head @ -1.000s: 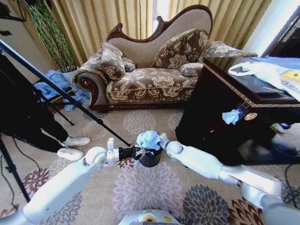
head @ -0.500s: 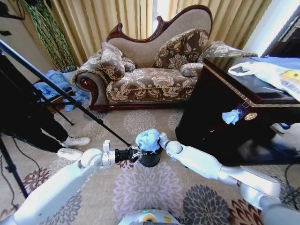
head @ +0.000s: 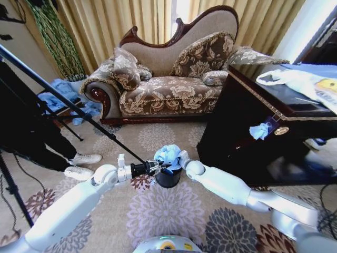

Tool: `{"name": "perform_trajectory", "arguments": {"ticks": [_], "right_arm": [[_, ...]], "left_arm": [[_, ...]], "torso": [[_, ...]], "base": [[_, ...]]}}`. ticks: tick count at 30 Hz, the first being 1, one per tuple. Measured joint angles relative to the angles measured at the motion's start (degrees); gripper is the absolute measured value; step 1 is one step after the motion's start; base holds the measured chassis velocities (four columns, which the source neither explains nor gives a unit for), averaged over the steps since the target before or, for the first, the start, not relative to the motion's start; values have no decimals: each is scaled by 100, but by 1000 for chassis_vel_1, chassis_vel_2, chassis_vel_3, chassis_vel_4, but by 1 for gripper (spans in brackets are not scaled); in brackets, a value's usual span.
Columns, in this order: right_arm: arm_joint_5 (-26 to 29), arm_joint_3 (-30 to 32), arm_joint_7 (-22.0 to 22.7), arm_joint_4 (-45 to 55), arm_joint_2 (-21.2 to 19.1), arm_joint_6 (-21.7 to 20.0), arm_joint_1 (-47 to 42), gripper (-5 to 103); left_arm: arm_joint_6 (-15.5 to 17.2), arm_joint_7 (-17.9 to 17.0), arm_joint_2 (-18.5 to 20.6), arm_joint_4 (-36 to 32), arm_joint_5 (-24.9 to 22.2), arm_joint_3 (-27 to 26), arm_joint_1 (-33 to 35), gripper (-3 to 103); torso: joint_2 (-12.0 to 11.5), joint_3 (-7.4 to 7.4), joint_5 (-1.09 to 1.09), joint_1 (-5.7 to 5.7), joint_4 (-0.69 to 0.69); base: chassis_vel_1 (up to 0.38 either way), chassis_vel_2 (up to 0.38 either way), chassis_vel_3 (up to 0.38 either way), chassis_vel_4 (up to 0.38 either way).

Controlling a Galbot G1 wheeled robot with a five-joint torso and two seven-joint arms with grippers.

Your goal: Place a garbage bag over the trash bin.

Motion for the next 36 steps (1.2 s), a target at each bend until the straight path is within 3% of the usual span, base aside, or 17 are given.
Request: {"name": "perform_trajectory", "arguments": {"ticks": [6, 8, 12, 14, 15, 16, 17, 19, 20, 22, 29, 36], "right_arm": [[162, 171, 89, 159, -68, 1, -210, 84], [201, 207, 116, 201, -81, 4, -303, 89], [226, 275, 135, 205, -80, 18, -383, 98], [281, 344, 151, 205, -75, 20, -459, 100], [342, 378, 178, 227, -80, 19, -506, 100], [431, 402, 210, 296, -112, 7, -562, 100], [431, 402, 210, 296, -112, 7, -562, 100], [526, 428, 238, 392, -165, -17, -647, 100], [526, 428, 238, 392, -165, -17, -647, 100], [533, 441, 241, 426, -213, -23, -712, 100], [434, 443, 228, 506, -259, -22, -796, 100], [444, 761, 209, 761, -227, 46, -1025, 100]], "left_arm": [[-36, -301, 2, -112, 16, -209, 158, 59], [-50, -669, -48, -182, 34, -259, 213, 65], [-50, -1030, -121, -282, 25, -299, 287, 76], [-32, -1409, -189, -394, 2, -310, 372, 81], [21, -1822, -249, -483, 9, -315, 433, 87], [143, -2454, -306, -597, 14, -315, 486, 96], [143, -2454, -306, -597, 14, -315, 486, 96], [446, -3438, -384, -822, 12, -320, 542, 100], [446, -3438, -384, -822, 12, -320, 542, 100], [585, -4039, -422, -1010, -27, -314, 569, 100], [678, -4321, -531, -1018, -67, -215, 432, 100], [1010, -4707, -718, -905, -97, -102, 160, 100]], "torso": [[0, 0, 0, 0, 0], [0, 0, 1, 0, 0], [0, 0, 0, 0, 0], [0, 0, 0, 0, 0], [0, 0, 0, 0, 0], [0, 0, 0, 0, 0], [0, 0, 0, 0, 0], [0, 0, 0, 0, 0], [0, 0, 0, 0, 0], [0, 0, 1, 0, 0], [0, 0, 0, 0, 0], [0, 0, 0, 0, 0]], "base": [[0, 0, 0, 0], [0, 0, 0, 0], [0, 0, 0, 0], [0, 0, 0, 0], [0, 0, 0, 0], [0, 0, 0, 0], [0, 0, 0, 0], [0, 0, 0, 0], [0, 0, 0, 0], [0, 0, 0, 0], [0, 0, 0, 0], [0, 0, 0, 0]]}}
